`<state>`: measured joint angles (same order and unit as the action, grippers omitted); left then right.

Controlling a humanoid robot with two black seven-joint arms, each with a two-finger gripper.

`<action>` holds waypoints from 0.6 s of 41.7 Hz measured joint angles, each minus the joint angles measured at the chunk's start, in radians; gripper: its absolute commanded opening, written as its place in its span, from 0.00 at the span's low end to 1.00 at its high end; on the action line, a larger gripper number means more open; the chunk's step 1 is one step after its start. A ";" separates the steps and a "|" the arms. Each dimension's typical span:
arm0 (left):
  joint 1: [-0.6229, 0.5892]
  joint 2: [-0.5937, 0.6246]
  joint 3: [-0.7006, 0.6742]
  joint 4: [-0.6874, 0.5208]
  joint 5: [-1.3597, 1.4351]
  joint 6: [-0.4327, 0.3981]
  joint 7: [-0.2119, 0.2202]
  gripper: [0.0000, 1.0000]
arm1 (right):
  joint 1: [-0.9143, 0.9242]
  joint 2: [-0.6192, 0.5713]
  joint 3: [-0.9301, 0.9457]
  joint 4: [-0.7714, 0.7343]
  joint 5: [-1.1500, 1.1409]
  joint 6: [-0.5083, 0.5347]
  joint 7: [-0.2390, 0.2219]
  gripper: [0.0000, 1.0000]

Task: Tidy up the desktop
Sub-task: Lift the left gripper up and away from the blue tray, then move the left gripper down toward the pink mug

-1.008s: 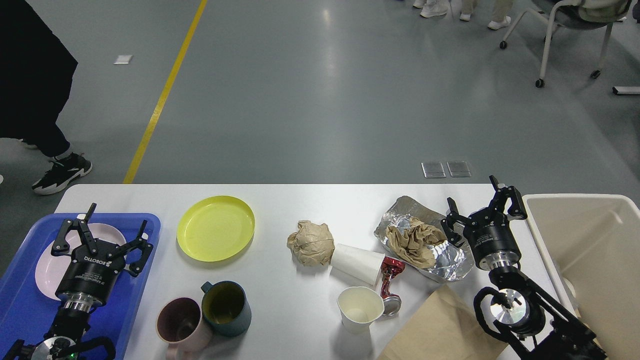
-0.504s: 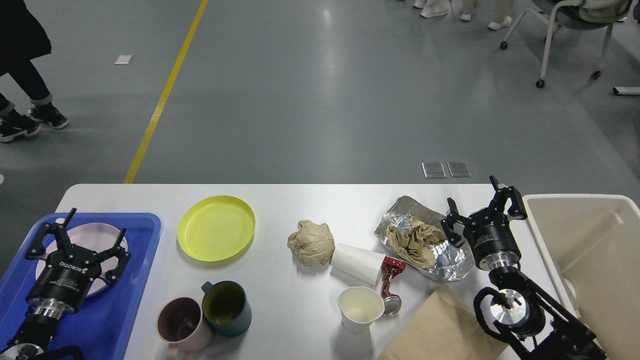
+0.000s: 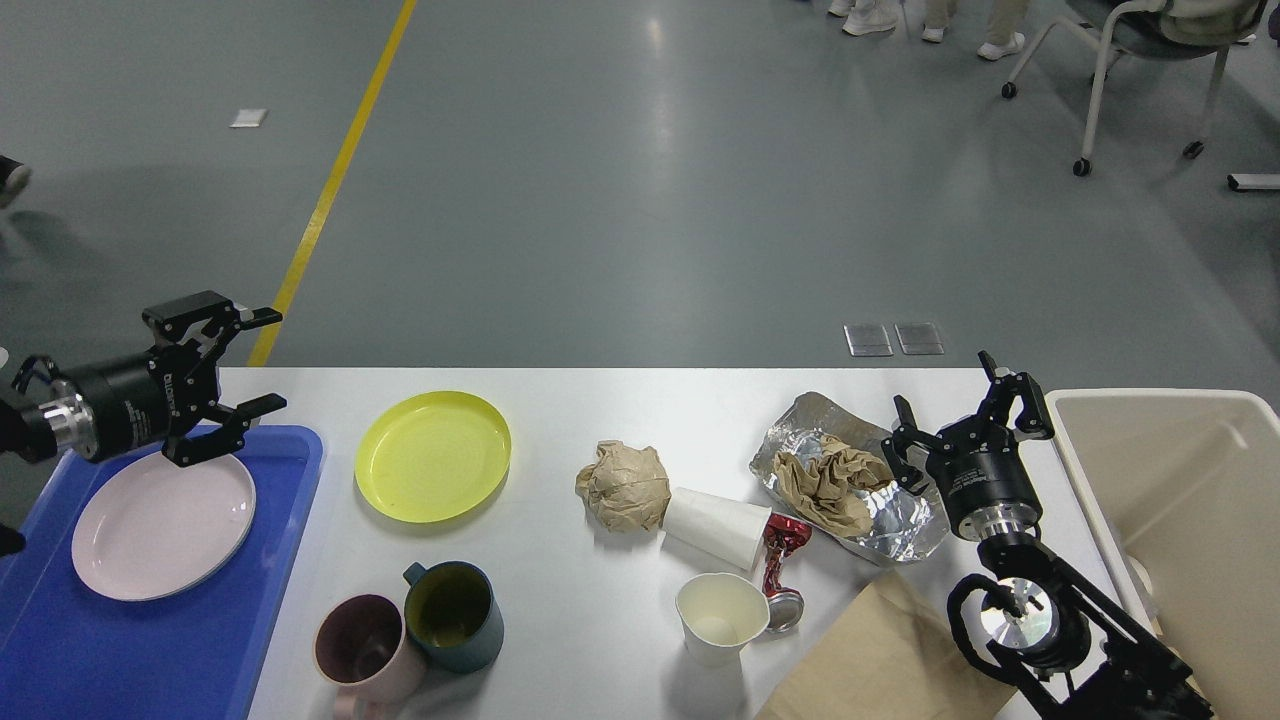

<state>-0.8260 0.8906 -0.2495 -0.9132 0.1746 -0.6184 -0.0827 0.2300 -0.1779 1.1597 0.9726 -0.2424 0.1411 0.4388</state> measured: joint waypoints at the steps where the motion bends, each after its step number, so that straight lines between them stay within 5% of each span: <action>1: -0.050 0.007 0.063 0.001 0.000 0.000 0.000 0.96 | 0.000 0.000 0.000 0.000 0.000 0.000 0.000 1.00; 11: -0.691 -0.060 0.898 -0.016 0.000 -0.002 -0.005 0.96 | 0.000 0.000 0.000 0.000 0.000 0.000 0.000 1.00; 19: -1.033 -0.217 1.315 -0.149 0.002 -0.004 -0.002 0.96 | 0.000 0.000 0.000 0.000 0.000 0.000 0.000 1.00; 25: -1.228 -0.328 1.460 -0.296 0.001 -0.037 0.003 0.96 | 0.000 0.000 0.000 0.000 0.000 0.000 0.000 1.00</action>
<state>-2.0535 0.5628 1.2106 -1.2096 0.1760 -0.6553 -0.0792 0.2301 -0.1779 1.1597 0.9725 -0.2424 0.1411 0.4388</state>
